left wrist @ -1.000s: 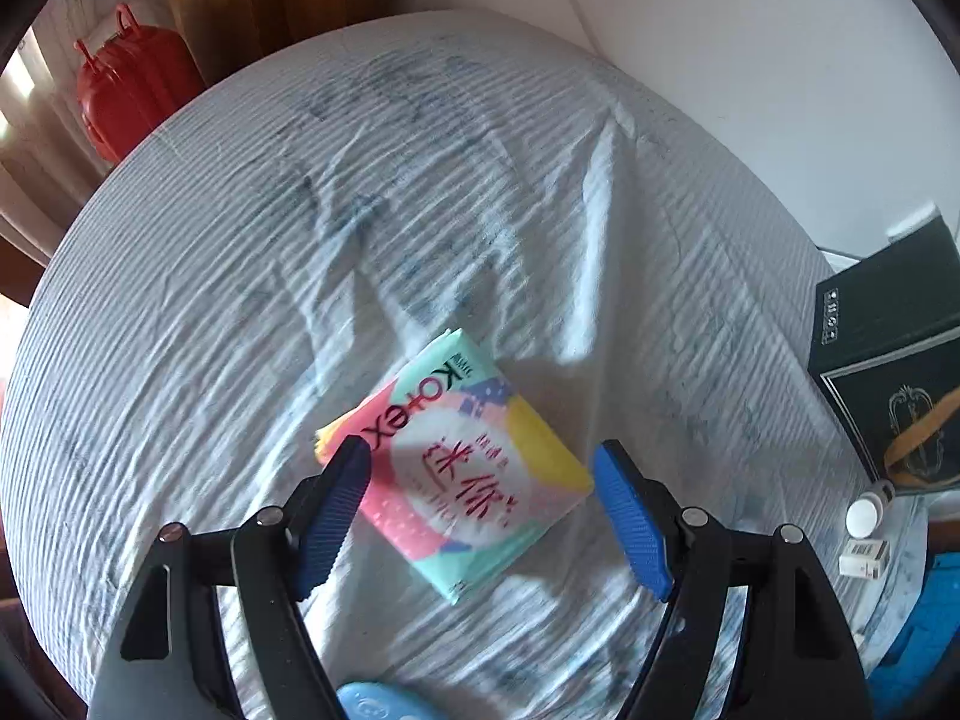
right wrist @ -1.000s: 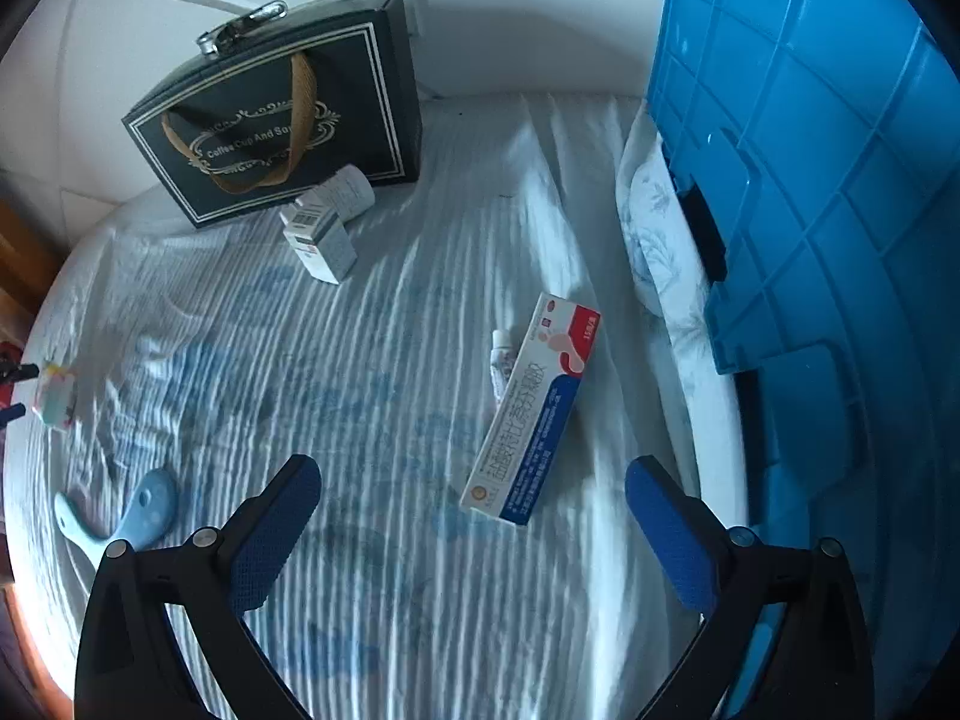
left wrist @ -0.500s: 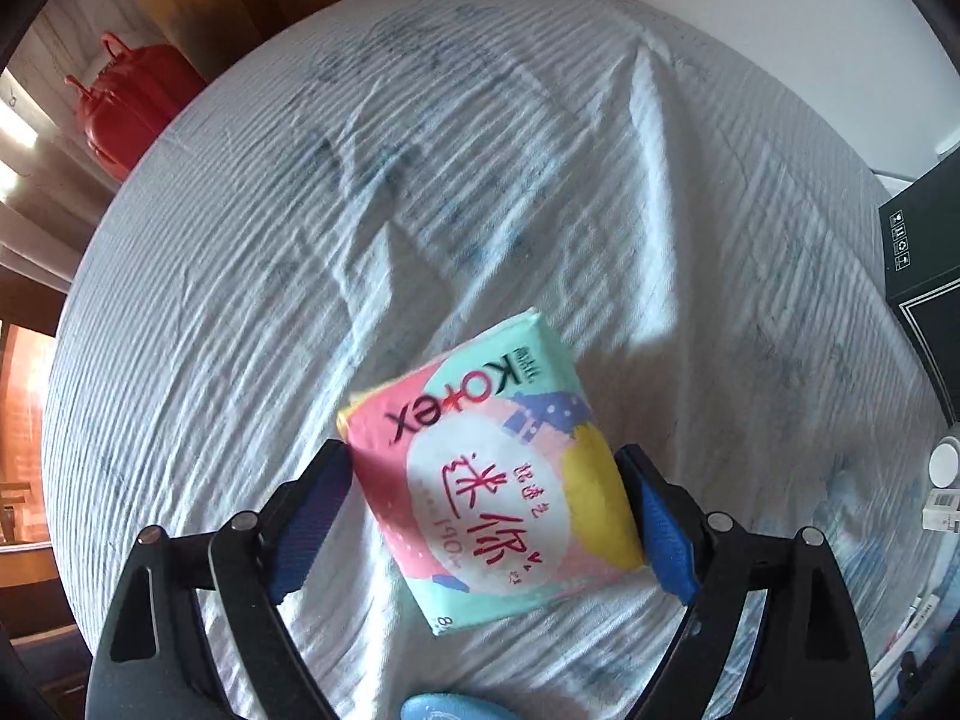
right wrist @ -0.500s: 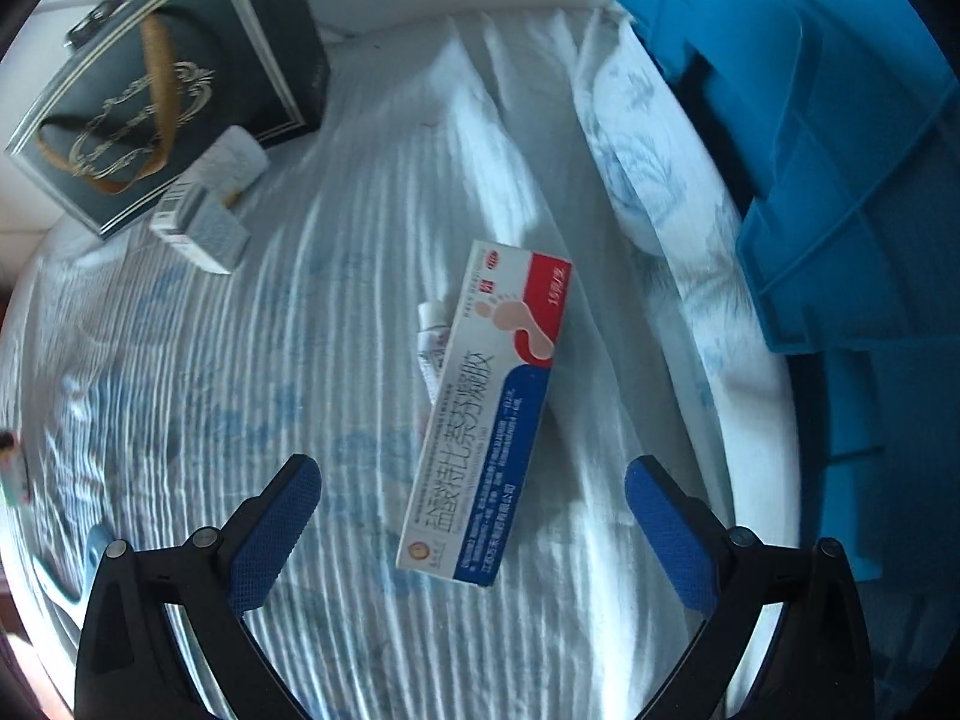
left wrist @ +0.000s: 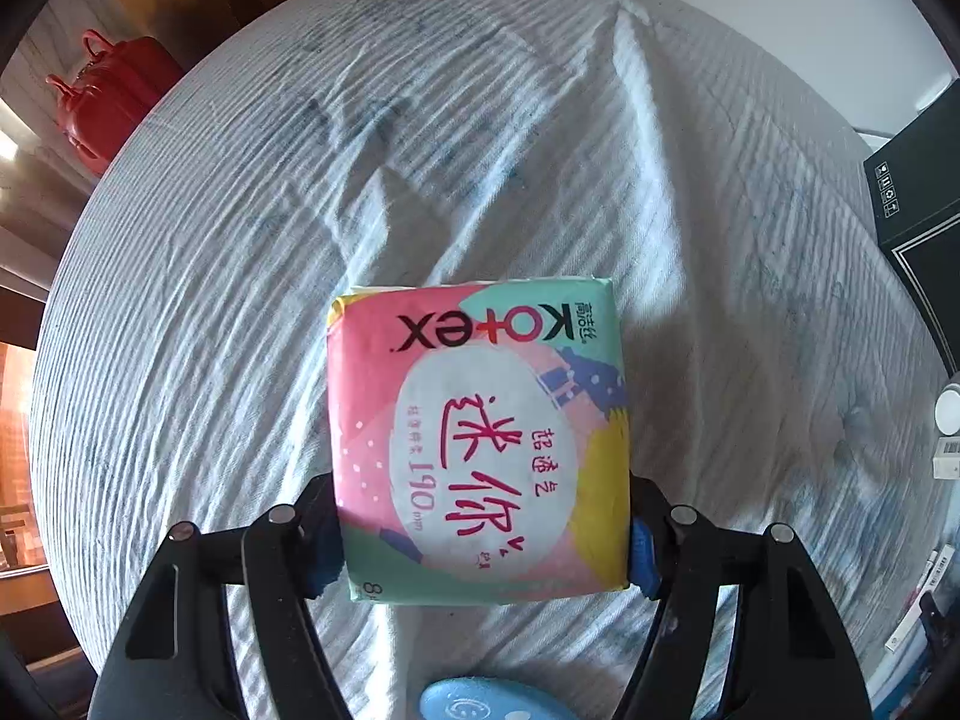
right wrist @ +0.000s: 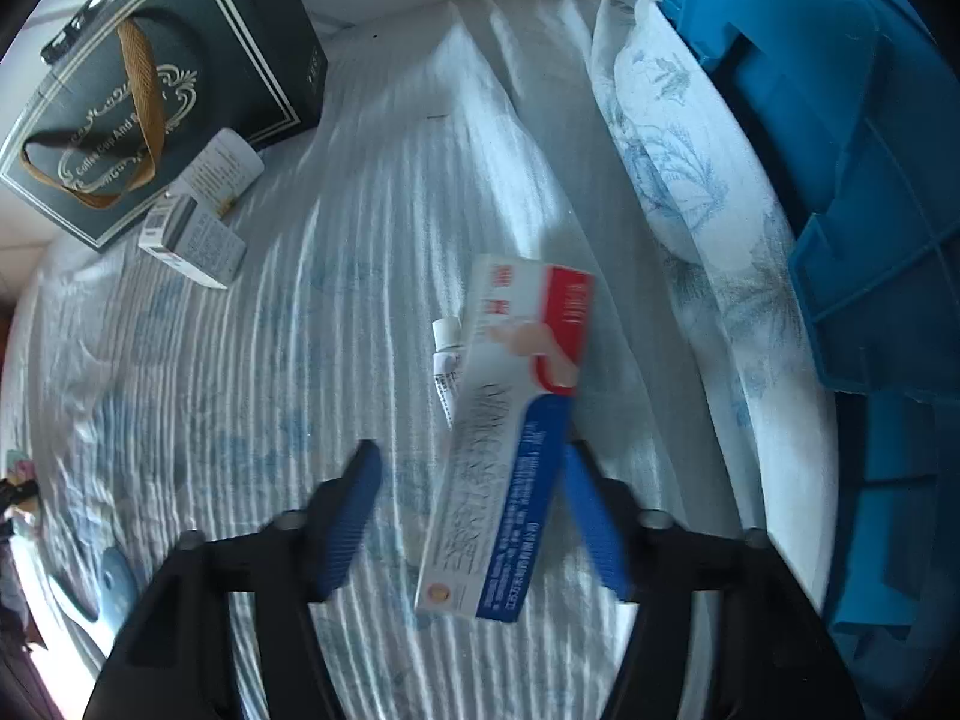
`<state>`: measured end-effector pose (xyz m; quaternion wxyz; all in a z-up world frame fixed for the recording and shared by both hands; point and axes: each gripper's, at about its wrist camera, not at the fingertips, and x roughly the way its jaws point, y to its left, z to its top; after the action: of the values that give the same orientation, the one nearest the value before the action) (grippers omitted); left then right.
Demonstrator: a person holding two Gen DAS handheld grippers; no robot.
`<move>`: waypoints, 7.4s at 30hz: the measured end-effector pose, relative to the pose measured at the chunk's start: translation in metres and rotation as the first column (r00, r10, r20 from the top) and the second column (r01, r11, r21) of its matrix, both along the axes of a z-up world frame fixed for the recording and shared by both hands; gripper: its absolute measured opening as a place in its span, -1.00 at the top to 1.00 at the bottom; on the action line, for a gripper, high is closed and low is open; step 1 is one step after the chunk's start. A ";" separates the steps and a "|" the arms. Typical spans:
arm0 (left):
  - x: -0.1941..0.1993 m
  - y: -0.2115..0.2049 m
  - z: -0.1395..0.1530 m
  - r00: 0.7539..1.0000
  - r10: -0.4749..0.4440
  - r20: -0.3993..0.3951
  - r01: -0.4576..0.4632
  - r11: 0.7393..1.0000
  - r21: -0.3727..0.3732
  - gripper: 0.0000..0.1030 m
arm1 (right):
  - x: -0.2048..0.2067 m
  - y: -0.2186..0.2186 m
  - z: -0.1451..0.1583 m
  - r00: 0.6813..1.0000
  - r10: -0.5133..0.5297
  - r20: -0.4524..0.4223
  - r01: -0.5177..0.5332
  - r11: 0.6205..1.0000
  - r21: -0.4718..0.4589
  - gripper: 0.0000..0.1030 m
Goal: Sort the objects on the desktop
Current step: 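Grasp the Kotex pad pack with left tool while right tool grasps the foot-cream box, then carry the pad pack and cream box into the blue crate and release both, then move both tools back over the bed toward the boomerang and toothpaste, then grasp the blue boomerang with left tool while right tool grasps the toothpaste tube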
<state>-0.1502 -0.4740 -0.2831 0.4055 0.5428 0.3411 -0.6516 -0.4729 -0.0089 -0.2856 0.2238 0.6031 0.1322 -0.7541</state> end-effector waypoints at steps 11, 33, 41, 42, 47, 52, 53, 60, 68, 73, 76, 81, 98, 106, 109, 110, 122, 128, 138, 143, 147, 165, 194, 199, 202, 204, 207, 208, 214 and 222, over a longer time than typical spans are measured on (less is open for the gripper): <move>0.057 0.077 0.075 0.985 -0.093 -0.148 0.070 0.985 -0.155 -0.37 | 0.055 0.016 0.069 0.986 0.074 -0.147 -0.085 0.994 -0.070 0.25; 0.054 0.335 0.214 0.801 -0.517 -0.301 0.340 0.807 -0.483 -0.37 | 0.206 0.147 0.267 0.807 0.071 -0.586 -0.253 0.938 -0.235 0.25; -0.013 0.443 0.276 0.645 -0.682 -0.346 0.430 0.698 -0.573 -0.37 | 0.186 0.218 0.314 0.760 0.007 -0.650 -0.228 0.939 -0.256 0.25; -0.022 0.457 0.284 0.623 -0.699 -0.351 0.440 0.684 -0.582 -0.37 | 0.177 0.228 0.320 0.755 -0.003 -0.656 -0.221 0.941 -0.258 0.25; -0.078 0.532 0.322 0.510 -0.768 -0.387 0.481 0.628 -0.612 -0.37 | 0.132 0.270 0.336 0.748 -0.023 -0.663 -0.190 0.950 -0.248 0.25; -0.143 0.601 0.352 0.397 -0.822 -0.408 0.539 0.569 -0.621 -0.37 | 0.076 0.303 0.342 0.764 -0.039 -0.644 -0.155 0.958 -0.242 0.25; -0.157 0.615 0.355 0.386 -0.828 -0.407 0.552 0.560 -0.617 -0.37 | 0.064 0.309 0.342 0.770 -0.037 -0.637 -0.149 0.960 -0.237 0.25; -0.244 0.693 0.341 0.383 -0.869 -0.312 0.641 0.493 -0.588 -0.37 | -0.014 0.347 0.320 0.825 -0.026 -0.564 -0.121 0.968 -0.222 0.25; -0.274 0.731 0.305 0.436 -0.878 -0.200 0.706 0.471 -0.528 -0.40 | -0.053 0.369 0.296 0.859 0.019 -0.512 -0.142 0.969 -0.202 0.25; -0.272 0.741 0.297 0.451 -0.877 -0.164 0.716 0.465 -0.520 -0.41 | -0.064 0.367 0.284 0.873 0.060 -0.483 -0.173 0.966 -0.191 0.25; -0.270 0.741 0.297 0.457 -0.875 -0.162 0.715 0.469 -0.518 -0.41 | -0.065 0.363 0.279 0.881 0.081 -0.466 -0.186 0.965 -0.185 0.25; -0.268 0.739 0.297 0.475 -0.866 -0.157 0.715 0.483 -0.506 -0.41 | -0.070 0.360 0.272 0.887 0.101 -0.450 -0.196 0.966 -0.170 0.25; -0.256 0.739 0.288 0.475 -0.866 -0.155 0.741 0.488 -0.461 -0.41 | -0.071 0.351 0.252 0.906 0.157 -0.393 -0.204 0.975 -0.082 -0.24; -0.236 0.743 0.300 0.449 -0.874 -0.184 0.735 0.479 -0.481 -0.41 | -0.058 0.366 0.271 0.890 0.122 -0.440 -0.187 0.977 -0.107 -0.78; -0.221 0.744 0.307 0.431 -0.879 -0.201 0.727 0.471 -0.499 -0.41 | -0.048 0.373 0.281 0.877 0.113 -0.466 -0.188 0.975 -0.118 -0.97; -0.216 0.743 0.310 0.429 -0.879 -0.208 0.721 0.472 -0.507 -0.41 | -0.044 0.376 0.285 0.873 0.111 -0.475 -0.192 0.973 -0.125 -0.99; -0.126 0.688 0.339 0.503 -0.804 -0.318 0.525 0.576 -0.627 -0.50 | 0.027 0.380 0.322 0.839 0.094 -0.537 -0.279 0.921 -0.273 -1.00; -0.082 0.623 0.326 0.583 -0.732 -0.354 0.447 0.652 -0.612 -0.51 | 0.069 0.338 0.327 0.816 0.160 -0.556 -0.373 0.880 -0.293 -1.00; -0.024 0.492 0.268 0.717 -0.611 -0.334 0.389 0.750 -0.535 -0.51 | 0.146 0.254 0.333 0.801 0.196 -0.566 -0.457 0.810 -0.366 -1.00; 0.002 0.427 0.227 0.781 -0.545 -0.305 0.367 0.795 -0.483 -0.51 | 0.179 0.205 0.326 0.797 0.215 -0.565 -0.474 0.802 -0.363 -1.00; 0.018 0.383 0.183 0.826 -0.496 -0.268 0.356 0.827 -0.434 -0.51 | 0.195 0.168 0.308 0.813 0.222 -0.538 -0.472 0.793 -0.386 -1.00; 0.045 0.266 0.013 0.950 -0.284 -0.129 0.250 0.941 -0.227 -0.51 | 0.111 0.063 0.096 0.958 0.197 -0.210 -0.250 0.930 -0.268 -1.00; 0.001 0.212 -0.009 0.955 -0.264 -0.136 0.223 0.940 -0.257 -0.03 | 0.005 -0.012 -0.021 0.972 0.148 -0.182 -0.168 0.981 -0.100 0.22; 0.001 0.213 -0.009 0.958 -0.247 -0.143 0.204 0.942 -0.266 0.00 | 0.005 -0.014 -0.024 0.970 0.134 -0.204 -0.151 0.986 -0.067 0.56; 0.004 0.218 -0.004 0.958 -0.248 -0.140 0.203 0.940 -0.274 0.08 | 0.006 -0.006 -0.023 0.977 0.117 -0.177 -0.135 0.987 -0.092 0.64; 0.005 0.224 0.004 0.953 -0.266 -0.146 0.215 0.931 -0.294 0.29 | 0.012 -0.002 -0.021 0.977 0.121 -0.176 -0.139 0.986 -0.095 0.64; 0.004 0.234 0.019 0.943 -0.302 -0.139 0.242 0.910 -0.336 0.51 | 0.028 0.002 -0.009 0.974 0.139 -0.176 -0.163 0.978 -0.129 0.64; 0.005 0.235 0.022 0.942 -0.303 -0.146 0.240 0.910 -0.337 0.53 | 0.033 0.002 -0.005 0.973 0.148 -0.180 -0.174 0.975 -0.137 0.64; 0.031 0.228 0.035 0.954 -0.237 -0.183 0.168 0.929 -0.329 0.86 | 0.065 0.002 0.022 0.960 0.207 -0.189 -0.241 0.953 -0.184 0.64; 0.048 0.230 0.048 0.946 -0.256 -0.201 0.186 0.931 -0.313 0.85 | 0.094 0.001 0.031 0.947 0.270 -0.175 -0.303 0.931 -0.205 0.64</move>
<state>-0.1026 -0.2443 -0.2351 0.3602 0.4305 0.2244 -0.7966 -0.3786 -0.0082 -0.2548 0.3897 0.4914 0.1468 -0.7649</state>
